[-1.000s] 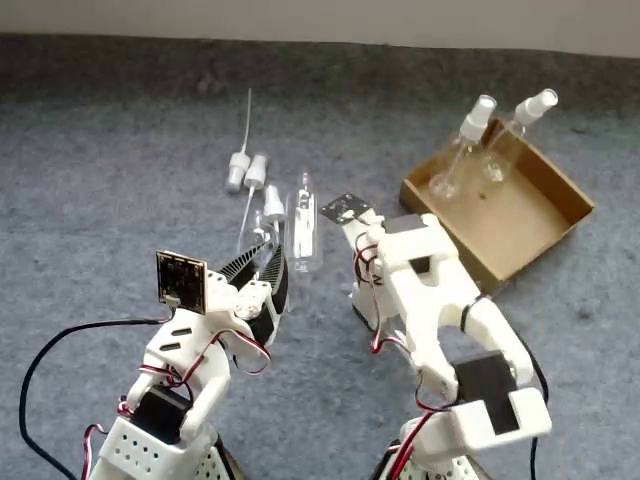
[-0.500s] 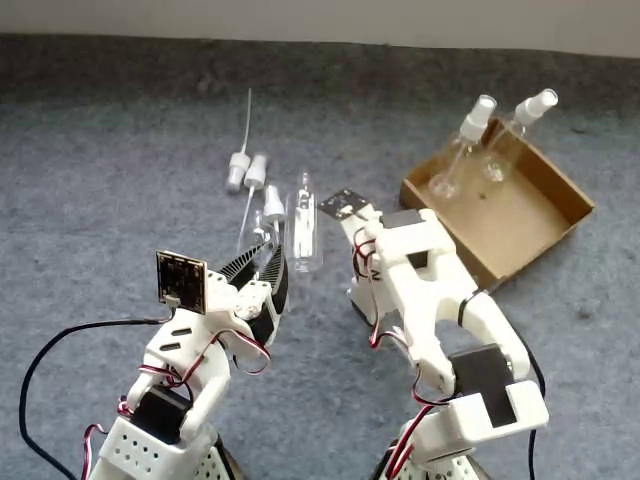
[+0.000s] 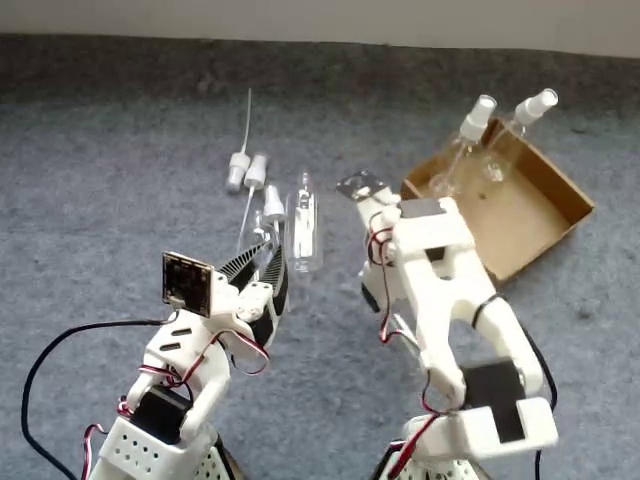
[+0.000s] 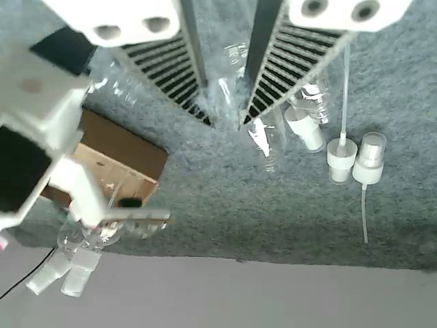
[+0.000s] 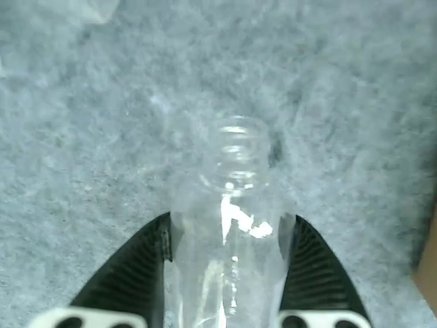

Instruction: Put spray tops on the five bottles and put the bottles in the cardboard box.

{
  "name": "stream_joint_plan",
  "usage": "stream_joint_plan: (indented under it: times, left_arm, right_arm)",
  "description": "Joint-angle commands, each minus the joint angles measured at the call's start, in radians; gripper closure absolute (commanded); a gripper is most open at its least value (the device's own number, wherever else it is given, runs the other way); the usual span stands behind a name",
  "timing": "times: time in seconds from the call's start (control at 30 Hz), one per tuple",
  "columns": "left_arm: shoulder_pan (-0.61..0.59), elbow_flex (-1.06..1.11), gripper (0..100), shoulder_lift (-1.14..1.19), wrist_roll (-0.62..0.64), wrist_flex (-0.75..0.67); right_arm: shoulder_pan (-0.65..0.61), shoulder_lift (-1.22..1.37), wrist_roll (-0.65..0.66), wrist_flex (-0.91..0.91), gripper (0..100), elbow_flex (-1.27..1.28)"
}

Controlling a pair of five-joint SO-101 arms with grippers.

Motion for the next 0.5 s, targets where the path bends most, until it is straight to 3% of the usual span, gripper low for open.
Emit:
stream_joint_plan:
  times: [0.0, 0.33, 0.47]
  left_arm:
    - [-0.001, 0.018, 99, -0.008, -0.129, 0.057]
    - [-0.010, 0.015, 99, -0.008, -0.146, 0.072]
    - [-0.010, -0.062, 99, -0.008, -0.236, 0.204]
  right_arm:
    - [0.021, -0.193, -0.012, 0.050, 91.4, -0.062]
    - [0.019, -0.662, -0.187, -0.010, 91.4, 0.154]
    - [0.019, -0.825, -0.187, -0.142, 91.4, 0.364]
